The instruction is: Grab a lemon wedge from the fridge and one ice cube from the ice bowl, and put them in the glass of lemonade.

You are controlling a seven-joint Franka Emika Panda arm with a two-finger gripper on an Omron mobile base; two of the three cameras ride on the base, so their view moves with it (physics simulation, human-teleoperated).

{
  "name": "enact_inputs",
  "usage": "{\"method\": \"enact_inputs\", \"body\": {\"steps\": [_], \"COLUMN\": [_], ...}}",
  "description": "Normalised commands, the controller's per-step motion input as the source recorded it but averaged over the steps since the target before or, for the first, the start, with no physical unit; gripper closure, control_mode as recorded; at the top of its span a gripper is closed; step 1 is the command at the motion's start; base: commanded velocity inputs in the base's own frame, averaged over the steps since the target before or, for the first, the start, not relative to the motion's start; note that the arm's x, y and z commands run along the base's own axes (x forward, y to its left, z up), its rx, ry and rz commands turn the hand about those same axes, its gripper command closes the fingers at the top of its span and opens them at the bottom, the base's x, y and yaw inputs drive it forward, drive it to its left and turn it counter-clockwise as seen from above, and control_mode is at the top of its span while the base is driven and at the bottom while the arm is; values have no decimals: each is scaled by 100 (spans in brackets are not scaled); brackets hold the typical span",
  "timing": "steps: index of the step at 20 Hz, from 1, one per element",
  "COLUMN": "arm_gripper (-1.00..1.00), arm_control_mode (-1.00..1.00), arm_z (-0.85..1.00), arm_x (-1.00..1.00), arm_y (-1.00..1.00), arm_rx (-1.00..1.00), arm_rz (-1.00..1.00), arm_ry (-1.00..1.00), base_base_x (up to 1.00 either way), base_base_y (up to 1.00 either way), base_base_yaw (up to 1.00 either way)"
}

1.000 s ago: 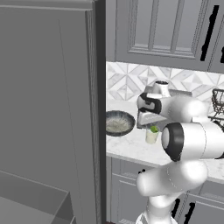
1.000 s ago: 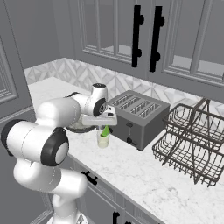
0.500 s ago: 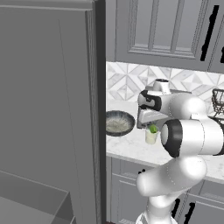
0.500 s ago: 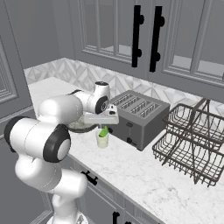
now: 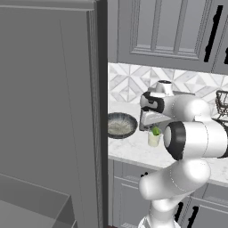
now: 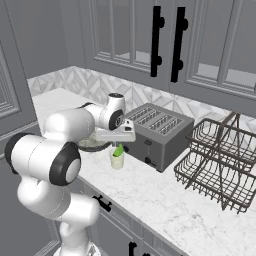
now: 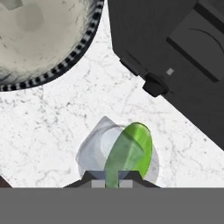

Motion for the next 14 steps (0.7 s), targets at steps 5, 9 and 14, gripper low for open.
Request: {"method": "enact_inputs", "body": {"steps": [5, 9, 14], "arm_gripper": [100, 100, 100], "arm_control_mode": [-100, -100, -100], "arm_z": [0, 0, 0], "arm_x": [6, 0, 2], "arm_y": [6, 0, 0], "arm_rx": [0, 0, 0], "arm_rz": [0, 0, 0], "arm_ry": [0, 0, 0], "base_base_x": [0, 0, 0], "base_base_y": [0, 0, 0], "base_base_yaw": [0, 0, 0]}}
